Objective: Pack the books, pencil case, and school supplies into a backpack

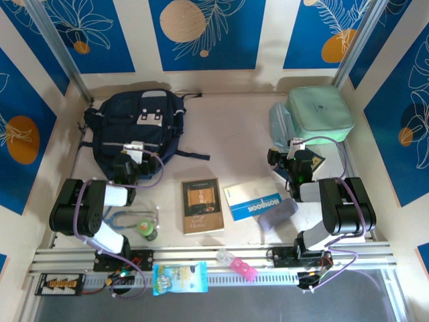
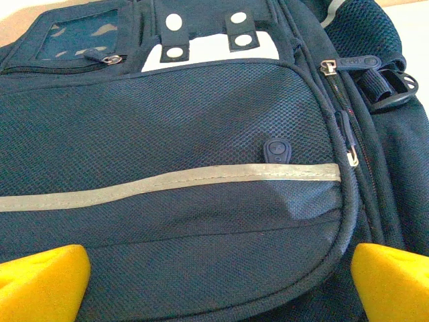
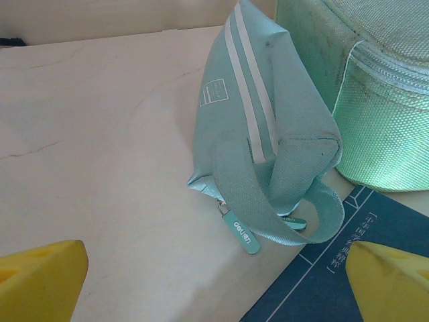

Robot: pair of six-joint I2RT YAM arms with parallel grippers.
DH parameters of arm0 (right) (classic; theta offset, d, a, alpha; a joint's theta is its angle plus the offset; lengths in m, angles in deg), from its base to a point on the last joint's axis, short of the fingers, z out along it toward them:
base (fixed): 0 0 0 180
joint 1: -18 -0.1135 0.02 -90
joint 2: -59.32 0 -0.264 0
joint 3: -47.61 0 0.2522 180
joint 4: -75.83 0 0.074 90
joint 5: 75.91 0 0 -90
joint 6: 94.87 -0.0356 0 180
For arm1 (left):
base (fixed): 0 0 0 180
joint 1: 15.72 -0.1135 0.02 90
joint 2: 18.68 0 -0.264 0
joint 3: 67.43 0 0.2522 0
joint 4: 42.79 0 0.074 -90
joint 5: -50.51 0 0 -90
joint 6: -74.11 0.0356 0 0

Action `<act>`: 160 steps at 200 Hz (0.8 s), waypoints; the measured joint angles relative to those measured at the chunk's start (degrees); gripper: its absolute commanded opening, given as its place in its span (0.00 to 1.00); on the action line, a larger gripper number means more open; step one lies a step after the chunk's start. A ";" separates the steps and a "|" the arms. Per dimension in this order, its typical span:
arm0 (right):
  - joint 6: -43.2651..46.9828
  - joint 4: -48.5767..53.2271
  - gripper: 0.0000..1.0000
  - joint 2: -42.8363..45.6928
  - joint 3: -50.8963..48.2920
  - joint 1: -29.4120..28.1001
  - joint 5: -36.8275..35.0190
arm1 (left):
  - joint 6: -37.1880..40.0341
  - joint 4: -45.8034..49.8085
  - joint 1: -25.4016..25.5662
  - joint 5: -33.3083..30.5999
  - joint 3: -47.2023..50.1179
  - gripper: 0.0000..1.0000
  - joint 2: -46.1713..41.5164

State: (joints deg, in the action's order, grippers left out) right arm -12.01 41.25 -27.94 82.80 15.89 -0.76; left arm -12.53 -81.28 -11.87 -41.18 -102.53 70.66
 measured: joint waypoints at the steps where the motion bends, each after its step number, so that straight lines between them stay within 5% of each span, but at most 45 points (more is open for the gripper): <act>1: 0.00 0.00 0.99 0.00 0.00 0.00 0.00 | 0.00 0.00 0.00 0.00 0.00 1.00 0.00; 160: 0.55 3.34 0.99 2.36 0.15 -1.22 -0.26 | -0.31 1.05 0.00 -1.36 1.55 1.00 -4.57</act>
State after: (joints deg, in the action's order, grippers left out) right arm -11.46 44.59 -25.58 82.95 14.66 -1.02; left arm -12.84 -80.23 -11.87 -42.53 -100.98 66.09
